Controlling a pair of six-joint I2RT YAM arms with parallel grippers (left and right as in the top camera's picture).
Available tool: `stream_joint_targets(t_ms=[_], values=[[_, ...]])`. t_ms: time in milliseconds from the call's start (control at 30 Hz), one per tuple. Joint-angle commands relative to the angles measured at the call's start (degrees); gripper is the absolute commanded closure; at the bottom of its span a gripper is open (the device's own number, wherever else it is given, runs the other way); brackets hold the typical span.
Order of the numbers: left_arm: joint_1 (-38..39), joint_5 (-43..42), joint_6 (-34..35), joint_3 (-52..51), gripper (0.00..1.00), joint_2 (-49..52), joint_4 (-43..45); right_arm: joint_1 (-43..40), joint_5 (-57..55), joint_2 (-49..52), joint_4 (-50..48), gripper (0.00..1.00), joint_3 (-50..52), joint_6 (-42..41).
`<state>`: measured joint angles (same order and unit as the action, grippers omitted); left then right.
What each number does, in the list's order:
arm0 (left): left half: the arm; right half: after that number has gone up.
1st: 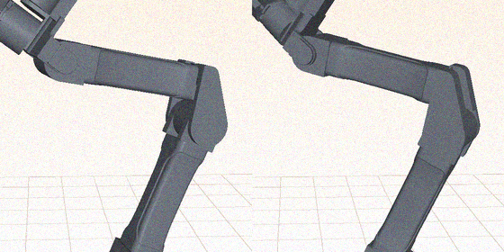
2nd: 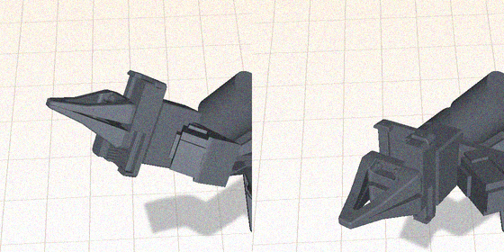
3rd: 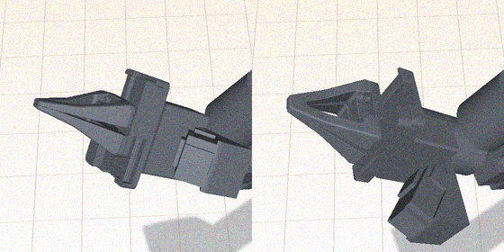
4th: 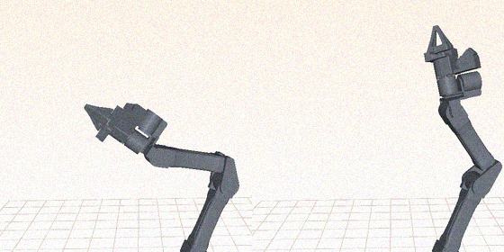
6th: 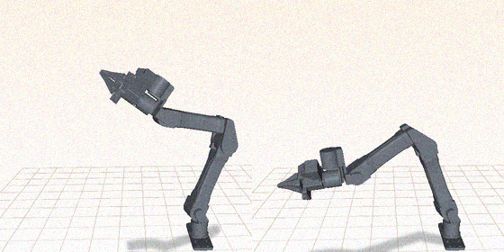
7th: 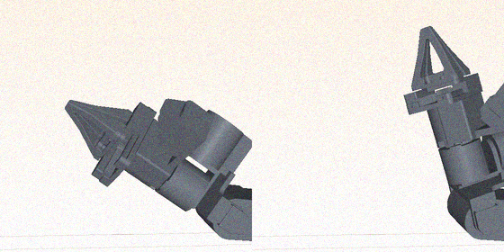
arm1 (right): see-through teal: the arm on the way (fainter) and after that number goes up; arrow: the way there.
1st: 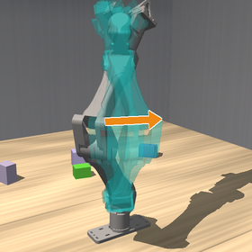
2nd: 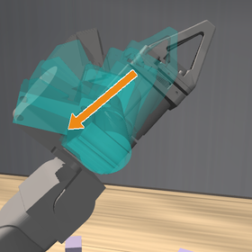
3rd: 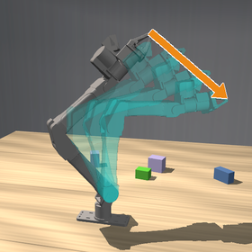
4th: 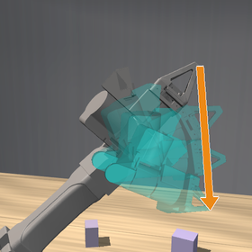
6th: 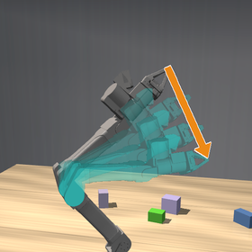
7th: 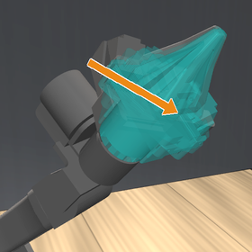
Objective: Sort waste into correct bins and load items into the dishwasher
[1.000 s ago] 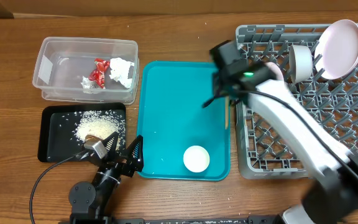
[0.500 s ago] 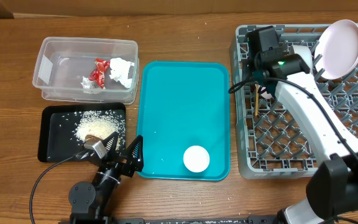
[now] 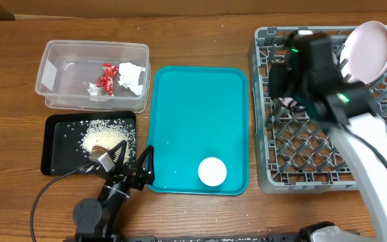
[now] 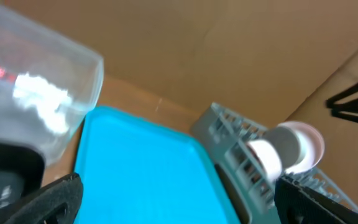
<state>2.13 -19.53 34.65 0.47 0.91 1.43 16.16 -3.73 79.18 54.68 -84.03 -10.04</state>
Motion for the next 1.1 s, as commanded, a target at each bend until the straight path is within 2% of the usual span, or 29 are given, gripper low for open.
stream_joint_targets(t_ms=[0, 133, 200, 233, 267, 300, 333, 400, 533, 633, 767, 933, 1067], values=[[-0.2, -0.5, 4.5, -0.2, 0.0, -0.6, 2.2, 0.2, 6.8, -6.2, 1.5, 0.59, -1.2, -3.3], [-0.2, -2.0, 13.7, -0.2, 0.0, -0.6, 2.1, 0.2, 6.9, -11.7, 5.2, 0.58, -1.2, -7.2], [-0.2, -7.0, 19.7, -0.2, 0.0, -0.6, 1.9, 0.2, 7.0, -13.9, 6.4, 0.51, -1.2, -8.5], [-0.2, -8.3, 21.0, -0.1, 0.0, -0.6, 3.2, 0.2, 7.7, -14.8, 6.6, 0.41, -1.2, -8.7], [-0.2, -11.7, 19.8, 0.0, 0.0, -0.6, 5.3, 0.2, 9.5, -15.9, 6.5, 0.25, -1.2, -8.7], [-0.2, -16.8, 16.8, 0.7, 0.0, -0.6, 6.4, 0.2, 11.5, -16.7, 6.3, 0.19, -1.2, -8.7], [-0.2, -20.1, 14.0, 1.7, 0.0, -0.5, 5.6, 0.2, 12.4, -17.0, 6.3, 0.18, -1.2, -8.7], [-0.2, -23.7, 9.3, 5.0, 0.0, -0.2, 0.9, 0.2, 13.3, -17.2, 6.5, 0.18, -1.2, -8.7], [-0.2, -23.0, -0.5, 16.4, 0.0, 3.3, -14.7, 0.2, 13.6, -16.8, 7.3, 0.18, -1.2, -8.7], [-0.2, -20.2, -8.7, 25.8, 0.0, 9.5, -27.7, 0.2, 15.1, -16.2, 7.7, 0.18, -1.2, -8.7], [-0.2, -18.3, -18.3, 36.9, 0.0, 22.6, -43.9, 0.2, 17.6, -15.0, 7.8, 0.19, -1.2, -8.7], [4.1, -15.1, -19.7, 46.4, 0.0, 40.5, -55.5, 0.2, 17.6, -13.7, 8.2, 0.19, -1.2, -8.7], [14.3, -12.4, -19.6, 52.5, 0.0, 54.3, -57.5, 0.2, 17.6, -12.8, 8.8, 0.19, -1.2, -9.8]])
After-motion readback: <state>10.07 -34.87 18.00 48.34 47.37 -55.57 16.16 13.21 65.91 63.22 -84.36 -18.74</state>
